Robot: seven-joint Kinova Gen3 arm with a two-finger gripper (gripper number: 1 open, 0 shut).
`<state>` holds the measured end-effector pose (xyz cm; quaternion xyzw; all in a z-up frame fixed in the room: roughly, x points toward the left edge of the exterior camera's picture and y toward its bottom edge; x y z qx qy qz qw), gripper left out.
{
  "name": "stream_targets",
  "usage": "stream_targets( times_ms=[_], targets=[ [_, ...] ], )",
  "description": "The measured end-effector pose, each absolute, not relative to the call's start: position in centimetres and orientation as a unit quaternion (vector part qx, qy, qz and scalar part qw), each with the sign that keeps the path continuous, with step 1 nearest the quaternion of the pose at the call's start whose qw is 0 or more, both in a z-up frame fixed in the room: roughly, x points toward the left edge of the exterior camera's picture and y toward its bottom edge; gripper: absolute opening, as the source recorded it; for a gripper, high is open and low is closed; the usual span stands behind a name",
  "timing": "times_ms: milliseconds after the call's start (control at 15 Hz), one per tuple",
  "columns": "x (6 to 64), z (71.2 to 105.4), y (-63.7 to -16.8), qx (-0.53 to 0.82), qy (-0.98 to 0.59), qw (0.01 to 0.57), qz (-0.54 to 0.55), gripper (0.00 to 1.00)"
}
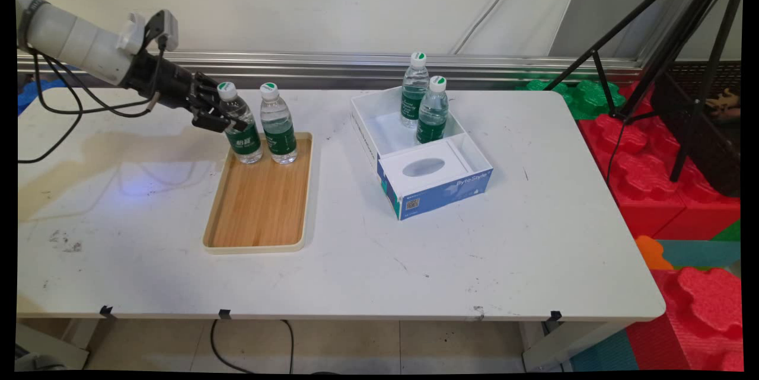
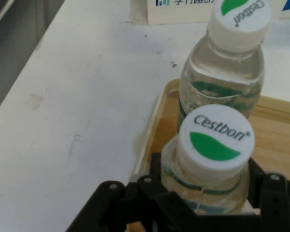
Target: Place the picked object on the tray
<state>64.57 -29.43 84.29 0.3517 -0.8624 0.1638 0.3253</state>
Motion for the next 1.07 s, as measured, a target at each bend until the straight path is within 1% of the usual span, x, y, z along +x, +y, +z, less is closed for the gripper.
stream_targets(
  times_ms=[467, 800, 867, 1067],
  targets=[
    [64.6, 82.8, -30.2, 0.347, -0.865, 0.324, 0.163, 0.00],
    [64.8, 82.8, -30.4, 0.348, -0.862, 0.329, 0.165, 0.00],
    [64.7, 82.9, -30.4, 0.347, -0.862, 0.332, 0.165, 1.00],
    [64.7, 83.6, -30.4, 0.345, -0.860, 0.338, 0.168, 1.00]
  ],
)
